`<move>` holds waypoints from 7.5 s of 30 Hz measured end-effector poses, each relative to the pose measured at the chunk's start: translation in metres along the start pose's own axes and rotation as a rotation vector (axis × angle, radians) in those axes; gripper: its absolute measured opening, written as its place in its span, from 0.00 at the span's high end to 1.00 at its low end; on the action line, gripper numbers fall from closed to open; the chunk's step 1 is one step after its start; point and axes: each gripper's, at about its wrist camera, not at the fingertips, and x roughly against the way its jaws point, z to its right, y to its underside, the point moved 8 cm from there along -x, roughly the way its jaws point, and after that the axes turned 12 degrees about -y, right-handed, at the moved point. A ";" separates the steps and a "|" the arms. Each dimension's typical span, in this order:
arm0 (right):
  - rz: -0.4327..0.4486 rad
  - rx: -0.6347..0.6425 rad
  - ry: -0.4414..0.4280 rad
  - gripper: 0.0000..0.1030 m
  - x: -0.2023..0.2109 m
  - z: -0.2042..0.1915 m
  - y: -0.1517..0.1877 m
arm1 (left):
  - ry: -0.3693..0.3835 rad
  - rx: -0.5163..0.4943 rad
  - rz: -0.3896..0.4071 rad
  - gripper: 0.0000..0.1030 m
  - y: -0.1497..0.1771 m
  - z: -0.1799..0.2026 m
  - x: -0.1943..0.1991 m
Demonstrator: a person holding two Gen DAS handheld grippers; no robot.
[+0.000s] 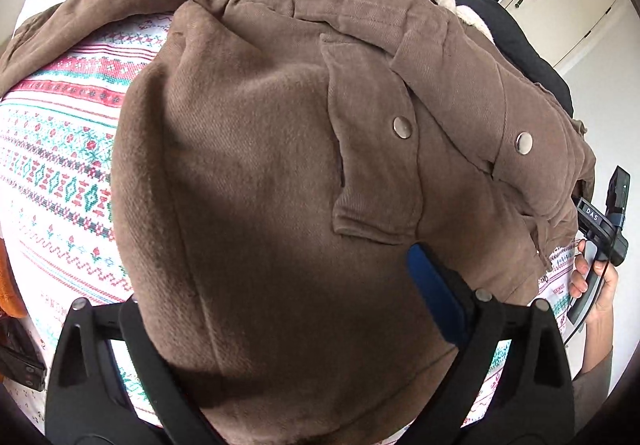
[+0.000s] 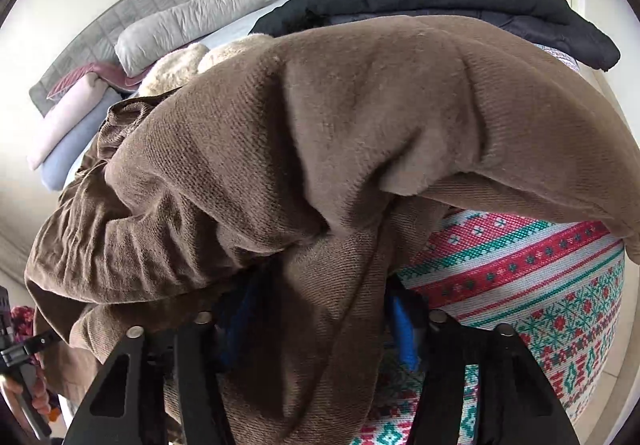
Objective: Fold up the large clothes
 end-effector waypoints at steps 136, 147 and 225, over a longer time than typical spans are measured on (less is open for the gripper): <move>-0.363 0.091 0.008 0.25 -0.212 -0.021 -0.187 | -0.372 -0.178 0.205 0.29 -0.339 -0.032 -0.106; -0.210 0.370 0.233 0.91 -0.186 -0.085 -0.159 | -0.381 -0.135 0.261 0.28 -0.325 -0.021 -0.112; -0.185 0.296 -0.080 0.19 0.118 -0.103 0.226 | -0.206 -0.464 0.072 0.20 0.097 -0.106 0.073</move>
